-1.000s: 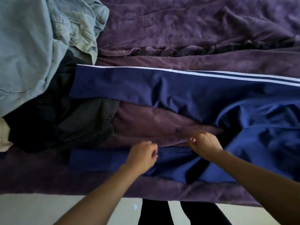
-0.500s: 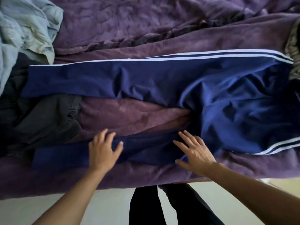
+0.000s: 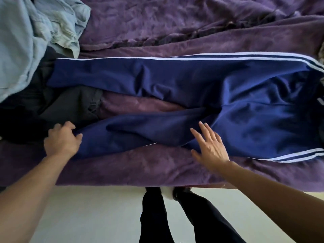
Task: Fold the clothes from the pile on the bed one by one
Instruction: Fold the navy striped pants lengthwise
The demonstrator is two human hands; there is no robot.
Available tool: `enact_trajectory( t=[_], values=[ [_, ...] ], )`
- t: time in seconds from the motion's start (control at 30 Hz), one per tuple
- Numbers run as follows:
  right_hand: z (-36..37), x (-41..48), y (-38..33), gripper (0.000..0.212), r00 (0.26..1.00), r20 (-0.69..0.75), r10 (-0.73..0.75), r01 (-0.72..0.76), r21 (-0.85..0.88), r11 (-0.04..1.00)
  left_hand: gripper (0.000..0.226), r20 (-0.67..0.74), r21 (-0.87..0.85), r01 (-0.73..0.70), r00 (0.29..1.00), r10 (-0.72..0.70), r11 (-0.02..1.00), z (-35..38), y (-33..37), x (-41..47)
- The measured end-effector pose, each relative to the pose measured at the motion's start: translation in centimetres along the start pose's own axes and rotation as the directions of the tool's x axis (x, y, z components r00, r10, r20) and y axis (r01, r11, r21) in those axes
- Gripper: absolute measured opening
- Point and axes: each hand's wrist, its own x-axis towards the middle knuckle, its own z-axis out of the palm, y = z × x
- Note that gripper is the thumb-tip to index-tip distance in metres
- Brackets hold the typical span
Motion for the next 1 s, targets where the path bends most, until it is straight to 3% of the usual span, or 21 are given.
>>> enact_trajectory(
  t=[0.17, 0.3, 0.4, 0.47, 0.57, 0.63, 0.7, 0.77, 0.8, 0.9, 0.93, 1.0],
  values=[
    [1.6, 1.2, -2.9, 0.094, 0.997, 0.032, 0.069, -0.068, -0.03, 0.997, 0.059, 0.036, -0.121, -0.008, 0.999, 0.012, 0.993, 3.2, -3.1, -2.1],
    [3.9, 1.1, -7.3, 0.093, 1.0, 0.012, 0.006, -0.005, -0.022, 1.0, 0.097, 0.16, -0.175, 0.203, 0.971, -0.176, 0.964, 6.9, -6.5, -3.3],
    [5.6, 1.5, -11.4, 0.09, 0.997, 0.016, -0.074, 0.074, 0.004, 0.997, 0.103, 0.19, -0.421, 0.427, 0.904, -0.382, 0.8, 8.6, -8.3, -2.1],
    [6.3, 2.7, -13.4, 0.088, 0.997, 0.077, -0.018, 0.019, -0.016, 1.0, 0.092, 0.232, -0.57, 0.511, 0.852, -0.47, 0.644, 9.0, -9.0, -0.6],
    [6.2, 5.3, -14.5, 0.081, 0.992, 0.075, 0.097, -0.089, -0.112, 0.99, 0.032, 0.282, -0.634, 0.472, 0.878, -0.386, 0.612, 8.4, -10.0, 0.8],
    [5.5, 6.7, -14.7, 0.069, 0.99, 0.028, 0.141, -0.136, -0.122, 0.983, 0.034, 0.257, -0.717, 0.371, 0.928, -0.27, 0.59, 7.3, -10.5, 1.1],
    [4.8, 7.5, -14.6, 0.049, 0.986, -0.065, 0.155, -0.161, -0.089, 0.983, 0.035, 0.14, -0.816, 0.208, 0.976, -0.165, 0.539, 5.1, -10.7, 1.5],
    [4.0, 8.2, -14.5, 0.037, 0.975, -0.144, 0.17, -0.181, -0.068, 0.981, 0.027, 0.01, -0.871, 0.063, 0.994, -0.111, 0.488, 1.8, -10.2, 2.6],
    [3.3, 8.8, -14.5, 0.033, 0.97, -0.156, 0.187, -0.197, -0.05, 0.979, 0.023, -0.015, -0.911, 0.039, 0.992, -0.127, 0.411, 0.1, -9.7, 3.7],
    [0.7, 11.4, -14.3, 0.023, 0.906, -0.154, 0.395, -0.372, 0.158, 0.915, 0.016, 0.193, -0.981, 0.194, 0.967, -0.167, -0.007, -4.4, -8.3, 7.5],
    [-0.3, 12.3, -14.2, 0.024, 0.867, -0.158, 0.472, -0.429, 0.246, 0.869, 0.02, 0.255, -0.967, 0.249, 0.959, -0.126, -0.063, -5.2, -7.8, 8.5],
    [-1.8, 13.4, -14.1, 0.03, 0.832, -0.207, 0.514, -0.451, 0.285, 0.846, 0.046, 0.3, -0.952, 0.302, 0.952, -0.058, 0.04, -5.1, -7.0, 9.6]
  ],
)
